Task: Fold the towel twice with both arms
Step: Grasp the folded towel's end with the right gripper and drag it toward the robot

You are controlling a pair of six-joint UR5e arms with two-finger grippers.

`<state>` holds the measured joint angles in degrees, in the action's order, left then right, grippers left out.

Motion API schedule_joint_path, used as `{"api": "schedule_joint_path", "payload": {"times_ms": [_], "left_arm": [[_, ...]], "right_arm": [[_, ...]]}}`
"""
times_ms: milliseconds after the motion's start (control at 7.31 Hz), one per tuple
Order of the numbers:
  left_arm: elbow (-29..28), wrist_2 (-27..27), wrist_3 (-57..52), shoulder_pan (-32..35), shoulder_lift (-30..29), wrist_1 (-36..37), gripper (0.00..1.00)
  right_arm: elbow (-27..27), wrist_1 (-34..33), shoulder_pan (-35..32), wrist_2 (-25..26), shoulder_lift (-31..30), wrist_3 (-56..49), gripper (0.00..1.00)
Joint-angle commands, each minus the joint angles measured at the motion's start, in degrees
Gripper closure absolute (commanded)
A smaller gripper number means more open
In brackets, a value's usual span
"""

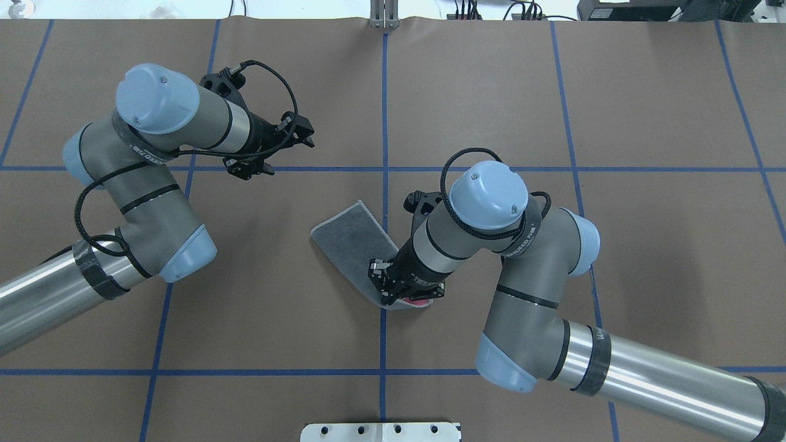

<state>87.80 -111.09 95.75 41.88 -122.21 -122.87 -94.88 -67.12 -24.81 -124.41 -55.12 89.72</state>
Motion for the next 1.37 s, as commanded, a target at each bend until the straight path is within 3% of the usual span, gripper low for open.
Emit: {"api": "schedule_joint_path", "payload": {"times_ms": [0,274,410,547,684,1094,1231], "left_arm": [[-0.09,0.0,-0.47,0.04,0.3,0.0,0.01],[-0.53,0.0,-1.71,0.13,0.83,-0.17,0.01],[-0.53,0.0,-1.71,0.04,0.83,-0.18,0.01],[-0.44,0.0,-1.71,0.04,0.83,-0.18,0.01],[-0.27,-0.87,-1.71,0.13,0.83,-0.18,0.01],[1.57,-6.66,-0.75,0.04,1.1,0.35,0.0],[2.19,-8.42,-0.57,0.04,1.1,0.61,0.0]], "right_arm": [[1.27,0.06,3.88,0.48,3.78,0.1,1.0],[5.13,0.14,4.42,0.75,7.12,0.11,1.0],[5.32,0.84,4.42,0.66,6.96,0.11,0.2],[4.62,1.98,4.25,0.57,6.79,0.8,0.0],[4.09,4.34,2.77,-0.04,6.44,2.2,0.0],[2.95,4.98,-7.76,-11.88,2.94,1.43,0.0],[2.25,4.89,-11.54,-11.99,0.22,1.08,0.0]]}}
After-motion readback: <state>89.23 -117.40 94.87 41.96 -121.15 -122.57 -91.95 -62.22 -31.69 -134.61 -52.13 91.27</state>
